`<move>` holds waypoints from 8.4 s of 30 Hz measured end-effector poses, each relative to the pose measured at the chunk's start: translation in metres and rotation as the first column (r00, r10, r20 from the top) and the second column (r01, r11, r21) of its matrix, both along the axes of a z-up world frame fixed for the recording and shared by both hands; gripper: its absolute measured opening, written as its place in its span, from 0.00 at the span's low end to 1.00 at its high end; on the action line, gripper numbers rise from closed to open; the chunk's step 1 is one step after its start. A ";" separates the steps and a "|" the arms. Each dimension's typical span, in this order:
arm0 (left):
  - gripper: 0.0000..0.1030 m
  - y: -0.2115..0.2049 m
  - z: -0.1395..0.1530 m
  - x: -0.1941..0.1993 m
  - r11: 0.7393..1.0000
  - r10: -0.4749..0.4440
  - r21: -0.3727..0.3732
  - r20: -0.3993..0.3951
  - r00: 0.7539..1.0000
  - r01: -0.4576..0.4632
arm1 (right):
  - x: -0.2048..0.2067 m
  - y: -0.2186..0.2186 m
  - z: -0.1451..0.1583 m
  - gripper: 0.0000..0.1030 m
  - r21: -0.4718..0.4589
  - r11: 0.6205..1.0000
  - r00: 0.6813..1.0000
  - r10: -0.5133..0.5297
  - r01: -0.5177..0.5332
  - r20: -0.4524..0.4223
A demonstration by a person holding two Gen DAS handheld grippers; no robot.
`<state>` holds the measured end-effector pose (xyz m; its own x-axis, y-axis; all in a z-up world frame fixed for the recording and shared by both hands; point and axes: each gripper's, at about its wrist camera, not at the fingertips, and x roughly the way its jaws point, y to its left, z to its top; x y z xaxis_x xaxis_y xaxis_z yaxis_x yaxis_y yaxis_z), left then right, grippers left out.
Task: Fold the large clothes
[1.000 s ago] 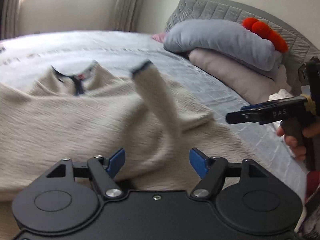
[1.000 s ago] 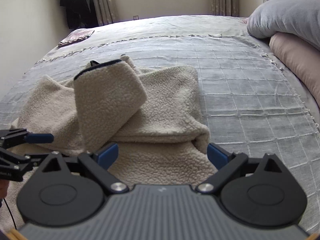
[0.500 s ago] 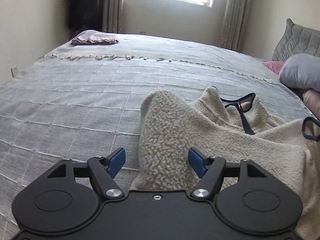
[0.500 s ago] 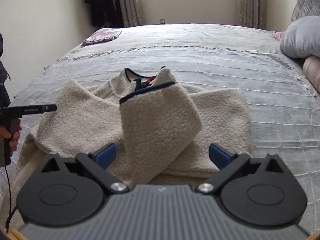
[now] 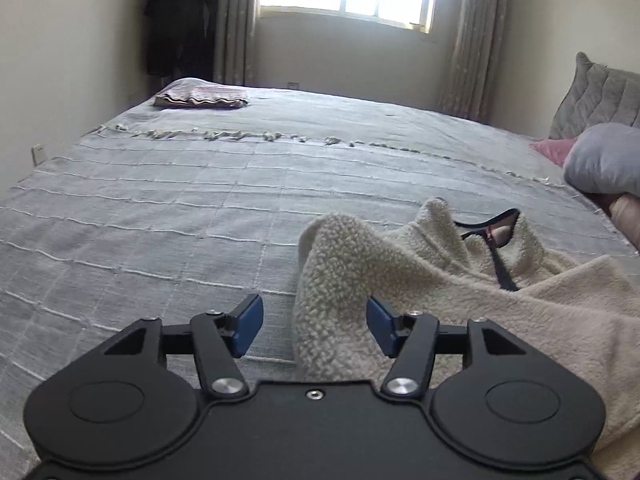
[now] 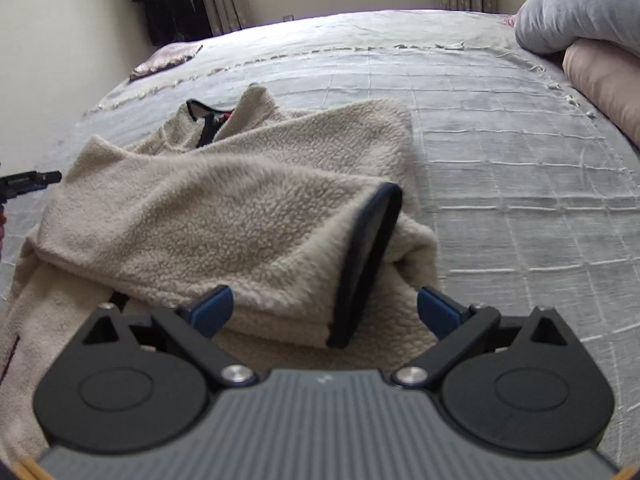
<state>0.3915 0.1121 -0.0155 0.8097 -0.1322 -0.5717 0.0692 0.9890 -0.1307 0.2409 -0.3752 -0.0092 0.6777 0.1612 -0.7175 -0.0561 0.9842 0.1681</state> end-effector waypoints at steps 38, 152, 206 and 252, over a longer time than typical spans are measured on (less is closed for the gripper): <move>0.32 -0.028 -0.043 -0.033 0.999 -0.029 -0.035 -0.032 0.999 0.028 | 0.050 0.051 -0.033 0.53 -0.129 0.985 0.988 -0.102 0.117 0.113; 0.90 0.005 0.001 0.035 1.000 -0.024 0.015 0.007 1.000 0.024 | 0.137 -0.078 0.026 0.90 0.443 0.836 0.937 -0.349 0.324 -0.029; 0.67 -0.087 0.011 0.059 0.996 -0.022 0.093 0.044 0.999 0.018 | 0.164 0.032 -0.002 0.73 -0.004 0.989 0.963 -0.142 0.147 0.228; 0.36 0.026 -0.053 -0.059 0.822 0.207 -0.490 -0.217 0.954 -0.290 | 0.054 -0.062 -0.054 0.40 0.442 0.776 0.881 -0.465 0.450 -0.082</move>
<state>0.3327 0.1377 -0.0687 0.7668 -0.2445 -0.5935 -0.2307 0.7578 -0.6103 0.2947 -0.4371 -0.0628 0.7718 0.1157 -0.6253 0.3700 0.7180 0.5896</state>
